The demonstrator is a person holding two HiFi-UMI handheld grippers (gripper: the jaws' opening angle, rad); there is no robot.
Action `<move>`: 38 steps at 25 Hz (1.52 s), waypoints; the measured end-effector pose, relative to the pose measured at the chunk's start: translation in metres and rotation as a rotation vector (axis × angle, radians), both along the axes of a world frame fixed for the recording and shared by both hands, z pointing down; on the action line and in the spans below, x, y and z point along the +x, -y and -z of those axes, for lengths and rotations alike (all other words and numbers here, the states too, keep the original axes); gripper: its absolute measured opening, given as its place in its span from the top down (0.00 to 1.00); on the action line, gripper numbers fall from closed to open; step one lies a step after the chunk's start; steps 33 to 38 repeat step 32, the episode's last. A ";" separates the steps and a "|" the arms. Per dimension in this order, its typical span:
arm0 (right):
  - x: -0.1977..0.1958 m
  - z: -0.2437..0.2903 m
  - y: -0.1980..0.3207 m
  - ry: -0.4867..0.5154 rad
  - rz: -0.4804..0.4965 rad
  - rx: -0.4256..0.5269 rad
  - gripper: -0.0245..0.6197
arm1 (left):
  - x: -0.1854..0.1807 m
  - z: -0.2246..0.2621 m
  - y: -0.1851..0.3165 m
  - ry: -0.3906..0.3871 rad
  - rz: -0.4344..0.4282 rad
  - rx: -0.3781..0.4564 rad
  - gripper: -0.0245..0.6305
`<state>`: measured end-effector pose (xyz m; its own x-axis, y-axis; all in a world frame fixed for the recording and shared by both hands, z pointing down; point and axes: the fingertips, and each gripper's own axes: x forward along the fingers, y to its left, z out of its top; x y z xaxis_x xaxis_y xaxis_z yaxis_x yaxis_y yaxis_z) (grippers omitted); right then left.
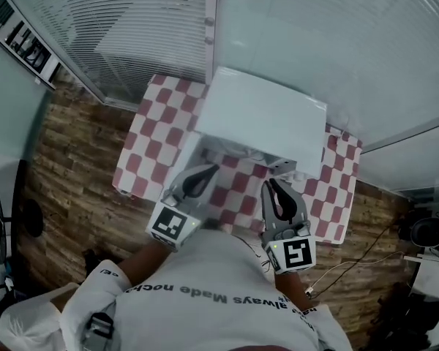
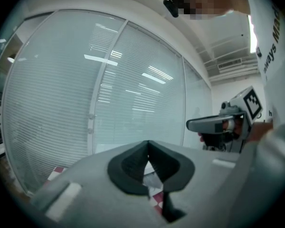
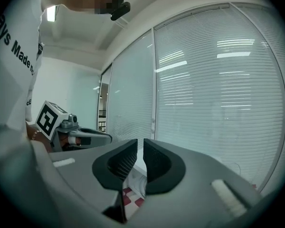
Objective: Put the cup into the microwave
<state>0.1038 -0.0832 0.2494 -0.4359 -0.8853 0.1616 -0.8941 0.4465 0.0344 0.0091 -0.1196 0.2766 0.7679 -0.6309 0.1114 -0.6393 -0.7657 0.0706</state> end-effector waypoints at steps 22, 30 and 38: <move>0.004 0.011 -0.015 -0.002 -0.009 0.006 0.91 | 0.008 0.018 -0.015 -0.038 -0.037 0.008 0.96; 0.004 0.011 -0.017 -0.005 -0.002 0.017 0.91 | 0.012 0.018 -0.017 -0.034 -0.049 0.000 0.96; 0.004 0.011 -0.018 -0.010 -0.001 0.017 0.91 | 0.012 0.020 -0.018 -0.042 -0.045 -0.005 0.96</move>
